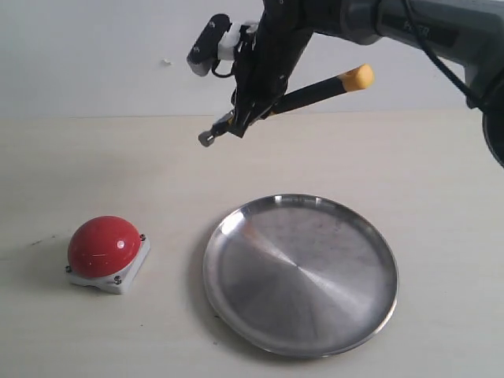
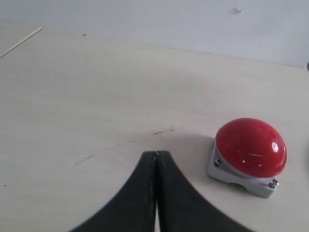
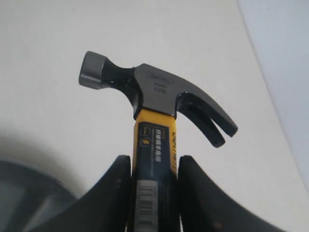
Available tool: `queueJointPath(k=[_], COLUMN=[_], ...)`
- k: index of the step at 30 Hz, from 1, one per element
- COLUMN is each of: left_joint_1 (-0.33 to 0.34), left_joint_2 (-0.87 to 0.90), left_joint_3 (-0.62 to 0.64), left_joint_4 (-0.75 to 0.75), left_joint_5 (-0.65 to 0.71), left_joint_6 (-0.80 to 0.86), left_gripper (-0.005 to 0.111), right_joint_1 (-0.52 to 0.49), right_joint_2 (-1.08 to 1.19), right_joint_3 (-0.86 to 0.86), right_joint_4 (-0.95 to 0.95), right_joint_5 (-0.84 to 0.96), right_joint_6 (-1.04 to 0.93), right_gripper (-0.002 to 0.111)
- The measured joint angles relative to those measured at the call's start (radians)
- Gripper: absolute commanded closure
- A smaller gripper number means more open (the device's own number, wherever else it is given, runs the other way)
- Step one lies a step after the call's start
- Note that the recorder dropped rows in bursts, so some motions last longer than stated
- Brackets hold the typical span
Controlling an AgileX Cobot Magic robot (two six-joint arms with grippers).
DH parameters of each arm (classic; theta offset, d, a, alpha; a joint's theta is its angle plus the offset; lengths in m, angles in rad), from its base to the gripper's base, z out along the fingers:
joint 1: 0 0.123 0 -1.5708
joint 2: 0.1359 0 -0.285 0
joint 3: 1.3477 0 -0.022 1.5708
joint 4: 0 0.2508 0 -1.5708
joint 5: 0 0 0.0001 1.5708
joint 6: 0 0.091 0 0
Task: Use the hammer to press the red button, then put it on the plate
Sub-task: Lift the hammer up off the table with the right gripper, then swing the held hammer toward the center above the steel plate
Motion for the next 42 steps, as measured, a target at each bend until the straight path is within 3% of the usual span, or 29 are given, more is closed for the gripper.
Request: queueJointPath(k=[5,11,17,26,32,34,37,42], left_joint_1=[0.000,0.000,0.000,0.000,0.000,0.000,0.000,0.000], left_joint_2=[0.000,0.000,0.000,0.000,0.000,0.000,0.000,0.000], left_joint_3=[0.000,0.000,0.000,0.000,0.000,0.000,0.000,0.000], left_joint_4=[0.000,0.000,0.000,0.000,0.000,0.000,0.000,0.000], left_joint_5=[0.000,0.000,0.000,0.000,0.000,0.000,0.000,0.000], left_joint_6=[0.000,0.000,0.000,0.000,0.000,0.000,0.000,0.000], left_gripper=[0.107,0.107,0.107,0.107,0.107,0.107,0.107,0.107], right_joint_1=[0.000,0.000,0.000,0.000,0.002,0.033,0.157,0.306], right_joint_2=[-0.052,-0.178,-0.386,-0.654,-0.676,-0.676,-0.676,-0.679], right_joint_3=[0.030,0.252,0.599,1.072,1.288,1.349,1.379,1.379], right_joint_4=[-0.042,-0.052,-0.056,-0.041,0.079,0.214,0.501,0.698], right_joint_5=[0.000,-0.124,-0.444,-1.017,-1.424,-1.576,-1.779,-1.951], right_joint_6=[0.174,0.346,0.532,0.638,0.621,0.509,0.242,0.161], right_gripper=[0.108,0.108,0.108,0.108,0.108,0.108,0.108,0.108])
